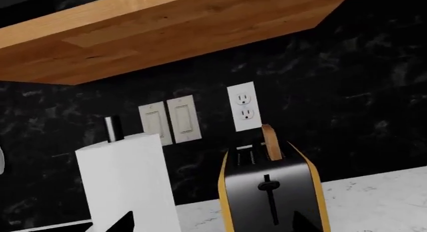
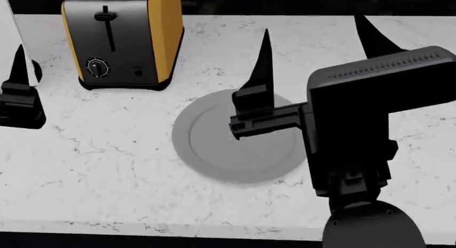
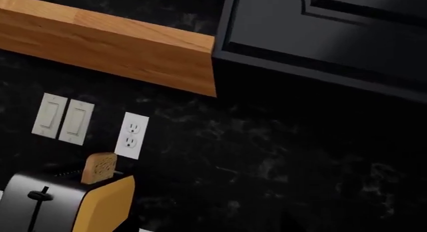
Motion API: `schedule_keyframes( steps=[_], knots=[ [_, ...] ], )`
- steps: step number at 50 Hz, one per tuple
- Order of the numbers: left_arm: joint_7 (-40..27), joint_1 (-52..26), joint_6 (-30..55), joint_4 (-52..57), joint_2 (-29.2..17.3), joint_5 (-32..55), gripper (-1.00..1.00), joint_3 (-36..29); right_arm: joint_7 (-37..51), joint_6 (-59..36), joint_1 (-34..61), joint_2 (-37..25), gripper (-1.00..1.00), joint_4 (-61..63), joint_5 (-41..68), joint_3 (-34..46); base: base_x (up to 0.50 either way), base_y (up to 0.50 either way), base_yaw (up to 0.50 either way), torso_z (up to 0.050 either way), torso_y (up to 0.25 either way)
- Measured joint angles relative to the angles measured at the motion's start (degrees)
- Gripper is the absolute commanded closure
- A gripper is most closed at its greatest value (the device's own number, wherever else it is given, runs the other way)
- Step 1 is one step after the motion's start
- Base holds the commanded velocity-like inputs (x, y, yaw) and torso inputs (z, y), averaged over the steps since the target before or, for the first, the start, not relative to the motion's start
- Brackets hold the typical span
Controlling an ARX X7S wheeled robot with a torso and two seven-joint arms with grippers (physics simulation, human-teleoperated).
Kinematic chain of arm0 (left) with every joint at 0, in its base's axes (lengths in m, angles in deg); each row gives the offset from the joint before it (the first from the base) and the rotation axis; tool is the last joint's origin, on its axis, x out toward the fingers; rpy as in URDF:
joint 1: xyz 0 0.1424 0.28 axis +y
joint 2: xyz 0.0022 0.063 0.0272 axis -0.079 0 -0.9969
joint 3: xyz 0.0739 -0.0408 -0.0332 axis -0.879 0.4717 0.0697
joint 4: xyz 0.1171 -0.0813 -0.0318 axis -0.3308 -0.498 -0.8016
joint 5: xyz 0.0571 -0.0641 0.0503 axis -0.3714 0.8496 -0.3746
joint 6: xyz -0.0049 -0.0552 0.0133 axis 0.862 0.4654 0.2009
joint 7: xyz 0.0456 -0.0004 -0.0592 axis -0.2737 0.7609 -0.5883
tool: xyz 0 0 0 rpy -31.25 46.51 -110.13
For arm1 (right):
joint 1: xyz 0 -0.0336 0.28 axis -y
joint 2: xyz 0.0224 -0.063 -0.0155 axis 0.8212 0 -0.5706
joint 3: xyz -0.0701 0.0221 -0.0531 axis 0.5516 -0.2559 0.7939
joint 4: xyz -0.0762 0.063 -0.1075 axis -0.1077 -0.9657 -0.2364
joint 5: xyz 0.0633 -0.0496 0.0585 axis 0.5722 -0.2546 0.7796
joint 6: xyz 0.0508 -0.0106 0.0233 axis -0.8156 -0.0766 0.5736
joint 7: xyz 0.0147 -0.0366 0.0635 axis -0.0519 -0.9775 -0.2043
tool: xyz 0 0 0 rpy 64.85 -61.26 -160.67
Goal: Place the toasted item on a plate.
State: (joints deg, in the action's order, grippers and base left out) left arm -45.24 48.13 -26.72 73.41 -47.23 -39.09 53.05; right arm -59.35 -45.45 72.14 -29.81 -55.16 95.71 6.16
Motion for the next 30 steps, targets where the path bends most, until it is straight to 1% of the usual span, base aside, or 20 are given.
schedule_keyframes(
  steps=[5, 25, 30],
  knots=[
    [-0.01, 0.09, 0.05, 0.17, -0.06, 0.17, -1.0, 0.04, 0.14, 0.01, -0.2, -0.03, -1.0, 0.25, 0.21, -0.09, 0.24, 0.0, 0.0, 0.0, 0.0],
    [0.12, 0.22, 0.52, 1.31, 0.12, 1.56, -1.0, 0.8, 0.93, 0.32, -0.7, 0.38, -1.0, 0.19, 1.18, -0.56, 0.14, 0.0, 0.0, 0.0, 0.0],
    [0.12, 0.26, 0.66, 1.54, 0.02, 1.76, -1.0, 0.93, 1.1, 0.26, -0.75, 0.42, -1.0, 0.23, 1.42, -0.64, 0.14, -0.08, 0.0, 0.0, 0.0]
  ],
)
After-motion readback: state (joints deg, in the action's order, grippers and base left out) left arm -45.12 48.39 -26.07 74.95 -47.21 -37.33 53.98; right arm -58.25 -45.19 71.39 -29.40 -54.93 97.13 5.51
